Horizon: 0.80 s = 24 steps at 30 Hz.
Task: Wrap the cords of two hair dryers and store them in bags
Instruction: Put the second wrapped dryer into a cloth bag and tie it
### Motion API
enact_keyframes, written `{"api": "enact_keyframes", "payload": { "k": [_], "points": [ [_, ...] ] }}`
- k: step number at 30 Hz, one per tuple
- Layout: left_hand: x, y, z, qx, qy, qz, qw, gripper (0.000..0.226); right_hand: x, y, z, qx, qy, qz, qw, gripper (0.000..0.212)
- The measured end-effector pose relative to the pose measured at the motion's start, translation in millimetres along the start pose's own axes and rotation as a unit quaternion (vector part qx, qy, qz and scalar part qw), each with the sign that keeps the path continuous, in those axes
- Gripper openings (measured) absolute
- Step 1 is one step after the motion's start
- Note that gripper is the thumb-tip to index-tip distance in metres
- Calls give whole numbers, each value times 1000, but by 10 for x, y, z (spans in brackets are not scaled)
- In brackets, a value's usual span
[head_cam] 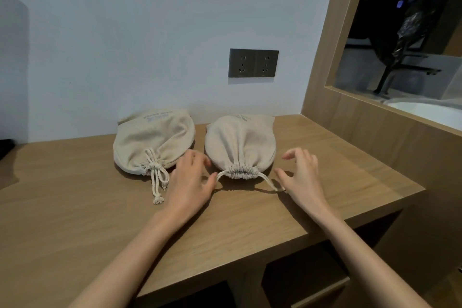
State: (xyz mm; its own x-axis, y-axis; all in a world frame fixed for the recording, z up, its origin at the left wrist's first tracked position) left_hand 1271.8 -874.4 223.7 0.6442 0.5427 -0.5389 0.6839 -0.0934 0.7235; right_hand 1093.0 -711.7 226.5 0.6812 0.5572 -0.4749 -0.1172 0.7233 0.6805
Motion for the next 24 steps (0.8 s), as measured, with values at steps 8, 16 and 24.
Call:
{"api": "enact_keyframes", "payload": {
  "k": [8,16,24],
  "points": [
    [89,-162,-228,216,117,58,968,43,203,-192,447,-31,51,72,996,17],
    [37,-205,-213,350,284,106,886,43,217,-254,382,-189,-23,104,976,40],
    [-53,-107,-330,447,208,23,870,36,45,-158,329,-319,-39,64,945,39]
  ]
}}
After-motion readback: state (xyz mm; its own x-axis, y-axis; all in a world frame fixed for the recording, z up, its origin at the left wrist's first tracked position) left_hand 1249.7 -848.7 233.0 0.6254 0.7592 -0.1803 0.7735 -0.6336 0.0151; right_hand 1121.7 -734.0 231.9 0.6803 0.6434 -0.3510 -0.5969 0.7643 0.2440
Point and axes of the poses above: each hand's wrist, its own x-axis away from the middle knuckle, its own y-axis out of the back of the hand, z = x × y, the point moved 7 cm from there along -x, towards the middle knuckle, and after that the axes turned 1 degree about x, right-handed, at the moved point
